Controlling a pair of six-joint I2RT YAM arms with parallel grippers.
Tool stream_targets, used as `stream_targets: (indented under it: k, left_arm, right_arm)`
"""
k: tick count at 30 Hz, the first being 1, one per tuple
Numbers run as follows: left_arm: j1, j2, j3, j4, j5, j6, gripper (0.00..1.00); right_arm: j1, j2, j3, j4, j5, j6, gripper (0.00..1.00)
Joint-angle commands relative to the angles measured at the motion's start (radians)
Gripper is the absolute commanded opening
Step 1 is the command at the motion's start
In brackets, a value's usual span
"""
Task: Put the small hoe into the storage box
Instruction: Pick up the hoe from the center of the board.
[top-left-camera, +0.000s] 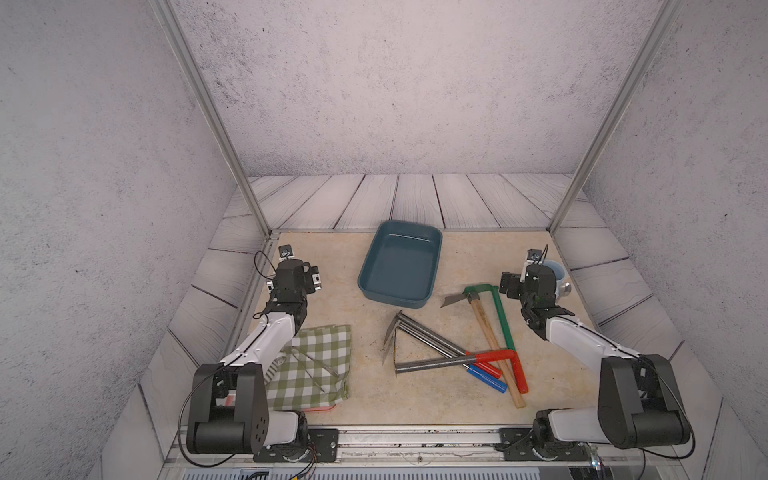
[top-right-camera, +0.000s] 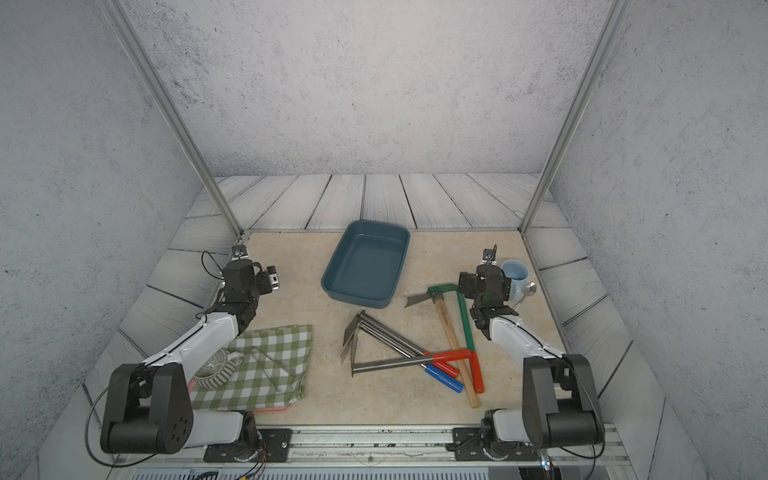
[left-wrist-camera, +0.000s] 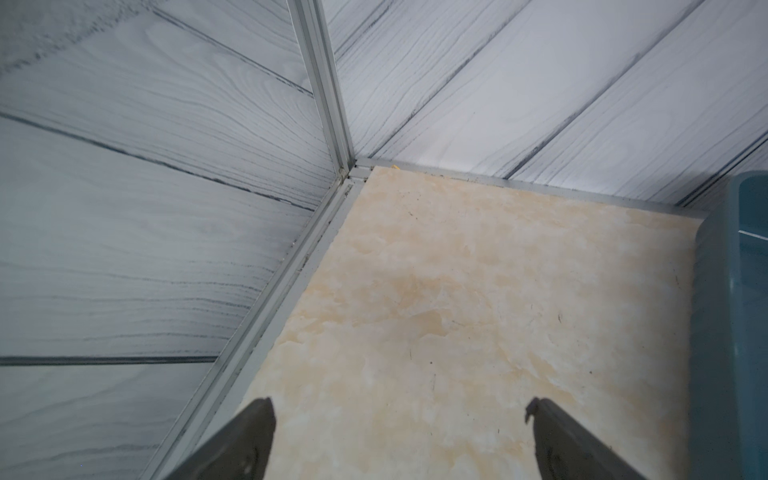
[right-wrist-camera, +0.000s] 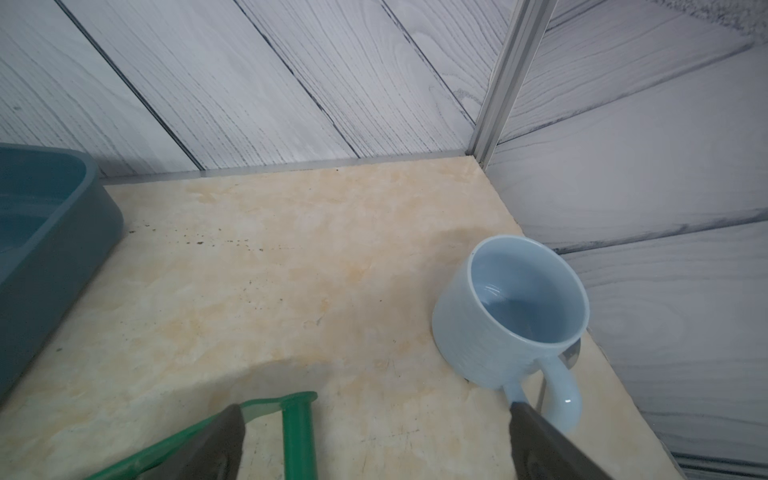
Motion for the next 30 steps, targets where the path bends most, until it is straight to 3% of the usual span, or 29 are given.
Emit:
stream_targets:
  k: [1,7,15,19,27,30]
  left_arm:
    - [-0.033,-0.052,0.082,-0.238,-0.005,-0.06,0.99]
    - [-0.075,-0.116,0.178,-0.45,0.042,-0.074,0.99]
    - [-0.107,-0.146,0.198,-0.541,0.143,-0.078,0.99]
    - [-0.13,-0.128,0.199,-0.546,0.173,-0.055,0.99]
    - [-0.14,-0.109,0.201,-0.539,0.239,-0.065,1.0]
    - [-0.14,-0.098,0.209,-0.547,0.245,-0.076,1.0]
  right_arm:
    - [0.057,0.0,0.074,-0.211,0.092,0.047,0.99]
    - [0.093,-0.032,0.189,-0.454,0.011,0.141,0.99]
    - [0.169,-0.08,0.266,-0.683,-0.035,0.158,0.99]
    - [0.168,-0.029,0.33,-0.801,-0.037,0.18,1.0]
    - [0.127,0.162,0.499,-0.956,-0.094,0.11,0.92]
    - [0.047,0.193,0.505,-0.943,-0.214,0.113,0.86]
